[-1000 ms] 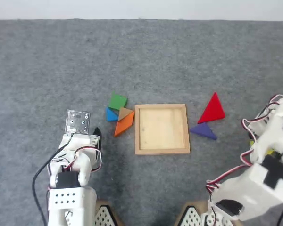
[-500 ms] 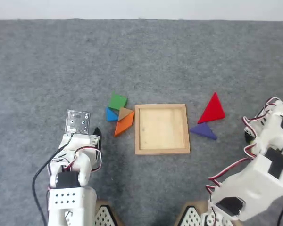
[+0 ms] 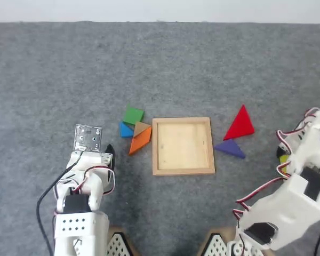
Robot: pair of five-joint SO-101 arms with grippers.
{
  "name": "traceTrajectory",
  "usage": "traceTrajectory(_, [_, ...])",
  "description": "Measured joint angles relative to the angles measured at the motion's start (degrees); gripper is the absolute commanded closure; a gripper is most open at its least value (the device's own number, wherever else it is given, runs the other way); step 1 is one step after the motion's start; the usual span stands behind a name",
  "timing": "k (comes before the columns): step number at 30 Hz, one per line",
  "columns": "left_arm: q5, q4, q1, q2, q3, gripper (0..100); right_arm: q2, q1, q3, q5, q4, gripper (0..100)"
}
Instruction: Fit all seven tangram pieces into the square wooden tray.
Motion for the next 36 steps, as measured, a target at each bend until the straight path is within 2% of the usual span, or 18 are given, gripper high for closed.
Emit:
traceTrajectory(6, [0.0,0.0,0.0,0.0,0.0,85,0.0,-3.3,-8.5,0.0,8.1,88.3])
traceTrajectory(13, [0.0,0.0,0.0,0.0,0.0,85,0.0,-14.5,-15.7,3.0,14.8,88.3])
traceTrajectory(18, [0.0,0.0,0.0,0.0,0.0,85,0.0,-24.7,-21.8,9.6,19.5,88.3])
traceTrajectory(24, [0.0,0.0,0.0,0.0,0.0,85,0.0,-36.4,-26.6,21.9,23.0,88.4])
traceTrajectory(30, [0.0,0.0,0.0,0.0,0.0,85,-3.8,-47.1,-26.4,26.5,23.3,88.4])
traceTrajectory(36, [0.0,0.0,0.0,0.0,0.0,85,-17.9,-56.9,-13.8,28.3,17.1,88.4])
